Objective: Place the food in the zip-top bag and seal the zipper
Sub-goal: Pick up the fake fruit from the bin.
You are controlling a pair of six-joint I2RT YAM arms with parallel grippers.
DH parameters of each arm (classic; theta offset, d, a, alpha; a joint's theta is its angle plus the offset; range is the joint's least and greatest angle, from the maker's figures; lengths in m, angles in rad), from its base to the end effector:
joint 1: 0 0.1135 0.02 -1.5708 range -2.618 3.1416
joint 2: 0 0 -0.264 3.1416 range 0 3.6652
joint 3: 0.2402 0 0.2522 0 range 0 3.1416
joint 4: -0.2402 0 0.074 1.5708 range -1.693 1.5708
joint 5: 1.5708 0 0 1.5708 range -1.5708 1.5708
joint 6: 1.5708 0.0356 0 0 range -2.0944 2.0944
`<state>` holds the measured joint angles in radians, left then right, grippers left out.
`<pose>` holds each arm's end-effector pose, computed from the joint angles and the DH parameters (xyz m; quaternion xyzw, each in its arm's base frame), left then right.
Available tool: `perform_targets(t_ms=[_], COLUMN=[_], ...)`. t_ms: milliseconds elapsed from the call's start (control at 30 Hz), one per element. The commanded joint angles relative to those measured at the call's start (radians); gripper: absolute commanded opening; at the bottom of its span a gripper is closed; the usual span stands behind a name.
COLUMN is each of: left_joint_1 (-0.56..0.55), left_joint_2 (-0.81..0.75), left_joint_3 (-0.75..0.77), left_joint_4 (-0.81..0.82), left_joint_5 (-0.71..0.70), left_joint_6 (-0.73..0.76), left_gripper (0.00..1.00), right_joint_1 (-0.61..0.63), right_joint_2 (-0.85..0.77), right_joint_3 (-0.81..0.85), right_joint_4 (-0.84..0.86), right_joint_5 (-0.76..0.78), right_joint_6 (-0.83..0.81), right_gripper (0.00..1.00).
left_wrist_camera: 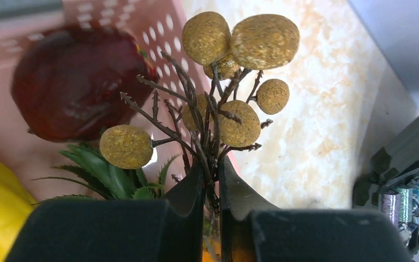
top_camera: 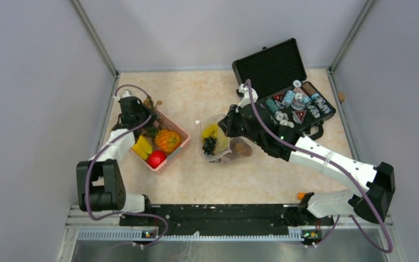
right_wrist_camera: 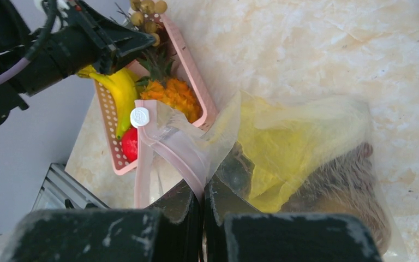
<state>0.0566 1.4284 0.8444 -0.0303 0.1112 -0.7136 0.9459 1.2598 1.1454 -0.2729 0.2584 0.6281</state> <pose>0.3091 0.0136 0.2268 -0.3093 0.8311 -0.1950 0.4190 0.1769 0.2297 0.3555 -0.0593 0.8241 0.3163 0.4663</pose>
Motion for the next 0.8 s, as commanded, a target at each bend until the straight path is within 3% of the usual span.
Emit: perform_targets(t_ms=[0,233,300,433,767], left_joint_1=[0.001,0.003,0.003,0.002,0.003], left_joint_2=[-0.160,-0.333,-0.374,-0.431,-0.326], left_joint_3=[-0.027,-0.024,-0.019,-0.034,-0.107], left_joint_4=[0.043,-0.028,-0.049,-0.061,-0.137], left_joint_5=[-0.025,-0.035,0.001,0.075,0.047], left_joint_6=[0.039,0.056,0.067,0.088,0.120], left_gripper=[0.06,0.05,0.01,0.05,0.00], right_joint_1=[-0.008,-0.008,-0.008,-0.008,-0.007], right_joint_2=[0.001,-0.001,-0.004,-0.011,-0.016], right_joint_3=[0.046,0.043,0.040,0.030,0.025], right_joint_4=[0.049,0.051,0.051,0.060,0.058], right_joint_5=[-0.003,-0.002,0.003,0.005,0.001], right_joint_6=[-0.015,-0.013,-0.009,-0.005,0.000], right_gripper=[0.00,0.00,0.00,0.00,0.00])
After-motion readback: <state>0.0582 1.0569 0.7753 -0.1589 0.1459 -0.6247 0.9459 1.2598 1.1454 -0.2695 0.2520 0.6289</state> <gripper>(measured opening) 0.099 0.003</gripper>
